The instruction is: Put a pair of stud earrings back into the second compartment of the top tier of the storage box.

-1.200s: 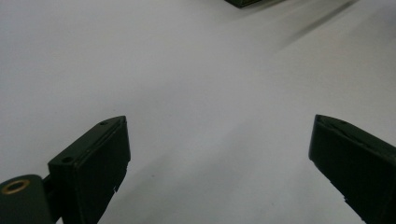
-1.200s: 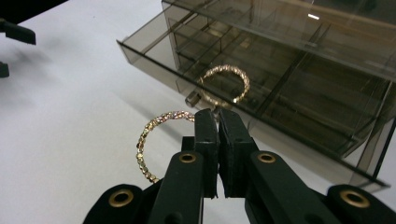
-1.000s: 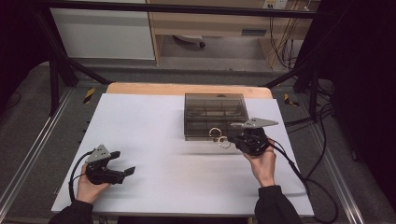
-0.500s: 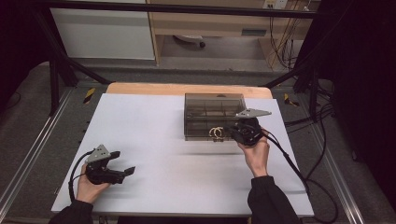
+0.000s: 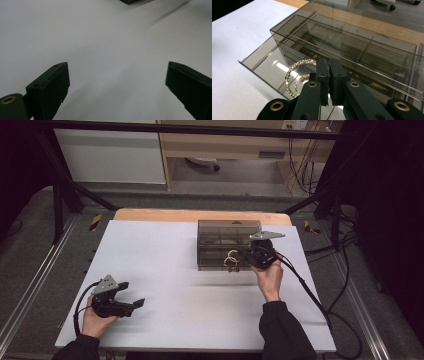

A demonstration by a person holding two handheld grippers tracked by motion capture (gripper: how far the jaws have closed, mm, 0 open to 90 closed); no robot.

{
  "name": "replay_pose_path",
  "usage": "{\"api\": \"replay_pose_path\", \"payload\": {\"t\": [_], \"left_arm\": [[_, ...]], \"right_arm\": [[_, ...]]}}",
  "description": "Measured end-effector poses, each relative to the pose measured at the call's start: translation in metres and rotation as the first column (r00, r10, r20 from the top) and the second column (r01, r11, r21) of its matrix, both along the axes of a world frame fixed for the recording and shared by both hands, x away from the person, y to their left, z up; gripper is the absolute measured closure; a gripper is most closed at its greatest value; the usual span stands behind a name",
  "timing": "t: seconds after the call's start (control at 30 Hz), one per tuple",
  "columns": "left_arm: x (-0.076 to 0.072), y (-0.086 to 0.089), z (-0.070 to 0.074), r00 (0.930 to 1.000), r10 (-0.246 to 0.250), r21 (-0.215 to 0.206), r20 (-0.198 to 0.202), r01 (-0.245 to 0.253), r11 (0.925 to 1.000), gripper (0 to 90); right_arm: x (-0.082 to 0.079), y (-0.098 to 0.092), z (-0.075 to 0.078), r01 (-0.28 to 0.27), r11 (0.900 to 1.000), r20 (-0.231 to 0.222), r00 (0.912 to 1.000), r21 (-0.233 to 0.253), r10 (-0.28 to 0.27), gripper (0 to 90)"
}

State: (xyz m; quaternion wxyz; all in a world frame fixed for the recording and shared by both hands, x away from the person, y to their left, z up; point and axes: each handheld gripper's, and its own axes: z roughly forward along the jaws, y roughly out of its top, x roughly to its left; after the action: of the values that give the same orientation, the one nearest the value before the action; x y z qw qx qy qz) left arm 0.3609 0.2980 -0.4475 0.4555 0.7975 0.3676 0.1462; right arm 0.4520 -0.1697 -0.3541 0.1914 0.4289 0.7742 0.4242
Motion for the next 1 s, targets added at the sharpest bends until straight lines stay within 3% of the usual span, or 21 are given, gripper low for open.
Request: {"api": "replay_pose_path", "payload": {"t": [0.33, 0.9, 1.0], "left_arm": [[0.000, 0.000, 0.000, 1.0000, -0.002, 0.002, -0.001, 0.002, 1.0000, 5.1], [0.000, 0.000, 0.000, 1.0000, -0.002, 0.002, -0.002, 0.002, 1.0000, 5.2], [0.000, 0.000, 0.000, 1.0000, -0.002, 0.001, -0.001, 0.002, 1.0000, 5.2]], "right_arm": [[0.010, 0.007, -0.014, 0.010, 0.999, -0.027, 0.9996, -0.039, -0.011, 87.2], [0.012, 0.014, -0.029, 0.002, 0.997, -0.042, 0.9991, -0.077, -0.005, 86.1], [0.012, 0.014, -0.030, 0.006, 0.998, -0.035, 0.9994, -0.068, -0.008, 81.2]]}}
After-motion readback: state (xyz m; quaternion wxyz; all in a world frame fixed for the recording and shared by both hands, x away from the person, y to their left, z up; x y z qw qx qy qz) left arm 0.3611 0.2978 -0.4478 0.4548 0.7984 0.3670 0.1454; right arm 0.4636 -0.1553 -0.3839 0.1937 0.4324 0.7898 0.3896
